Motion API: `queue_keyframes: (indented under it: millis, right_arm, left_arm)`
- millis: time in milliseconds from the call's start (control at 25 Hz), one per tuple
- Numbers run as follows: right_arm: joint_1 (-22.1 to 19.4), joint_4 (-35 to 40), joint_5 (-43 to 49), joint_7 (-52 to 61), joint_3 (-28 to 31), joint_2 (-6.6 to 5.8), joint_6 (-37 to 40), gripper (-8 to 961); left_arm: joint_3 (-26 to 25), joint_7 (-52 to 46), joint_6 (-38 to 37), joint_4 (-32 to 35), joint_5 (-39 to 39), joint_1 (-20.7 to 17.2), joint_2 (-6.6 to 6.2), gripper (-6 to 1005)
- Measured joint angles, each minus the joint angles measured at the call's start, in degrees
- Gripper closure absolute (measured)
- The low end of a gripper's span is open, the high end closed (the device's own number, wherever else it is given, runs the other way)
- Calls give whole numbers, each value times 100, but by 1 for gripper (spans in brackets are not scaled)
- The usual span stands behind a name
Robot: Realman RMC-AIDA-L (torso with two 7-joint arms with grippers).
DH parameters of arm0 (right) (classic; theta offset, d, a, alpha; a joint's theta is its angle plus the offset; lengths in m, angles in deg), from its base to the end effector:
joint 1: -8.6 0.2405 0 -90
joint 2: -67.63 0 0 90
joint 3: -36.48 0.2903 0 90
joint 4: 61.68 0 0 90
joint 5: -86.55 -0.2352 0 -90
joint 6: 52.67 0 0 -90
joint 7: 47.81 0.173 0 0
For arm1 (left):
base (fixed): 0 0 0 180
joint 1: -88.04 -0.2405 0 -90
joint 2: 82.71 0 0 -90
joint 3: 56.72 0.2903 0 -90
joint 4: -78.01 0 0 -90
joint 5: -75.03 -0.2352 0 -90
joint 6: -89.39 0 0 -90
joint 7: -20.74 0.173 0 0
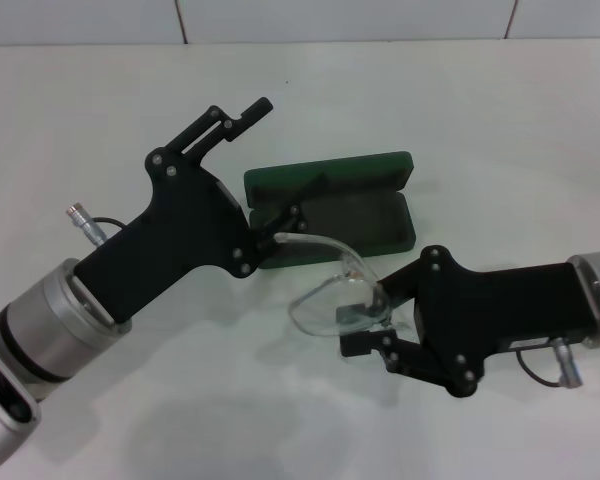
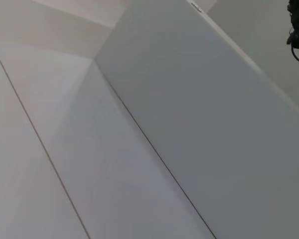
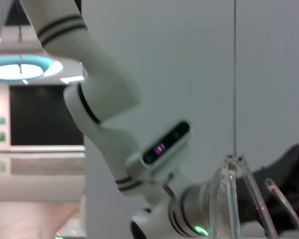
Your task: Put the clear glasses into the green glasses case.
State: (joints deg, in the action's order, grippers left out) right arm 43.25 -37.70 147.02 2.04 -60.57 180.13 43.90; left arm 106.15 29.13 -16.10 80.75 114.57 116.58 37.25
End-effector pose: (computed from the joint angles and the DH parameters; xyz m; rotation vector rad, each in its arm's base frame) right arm 0.2083 0.3207 -0.0885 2.8319 0.1429 -1.1316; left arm -0.2482 0.2965 -0.0824 -1.9777 0.4887 -1.1088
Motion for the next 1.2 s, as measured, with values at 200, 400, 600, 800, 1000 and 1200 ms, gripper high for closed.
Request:
queue_keyframes:
  millis: [200, 400, 600, 800, 1000, 1200]
  right_arm:
    - [101, 29, 0, 499, 118, -14, 257, 790]
    - [241, 34, -1, 1299, 258, -12, 289, 789]
    - [360, -9, -1, 2035, 331, -68, 208, 788]
    - [403, -18, 96, 2332, 358, -86, 190, 787]
    - [408, -22, 144, 2442, 376, -93, 144, 786]
    - [359, 29, 150, 2384, 381, -117, 128, 785]
  left_arm:
    - [0, 303, 5, -2, -36, 2, 2, 346]
    - [7, 495, -3, 12, -55, -2, 10, 346]
    - [9, 671, -21, 50, -100, -11, 10, 346]
    - [3, 723, -35, 59, -114, -33, 10, 346]
    - [0, 726, -60, 60, -114, -50, 10, 346]
    - [0, 750, -78, 27, 76, -85, 10, 346]
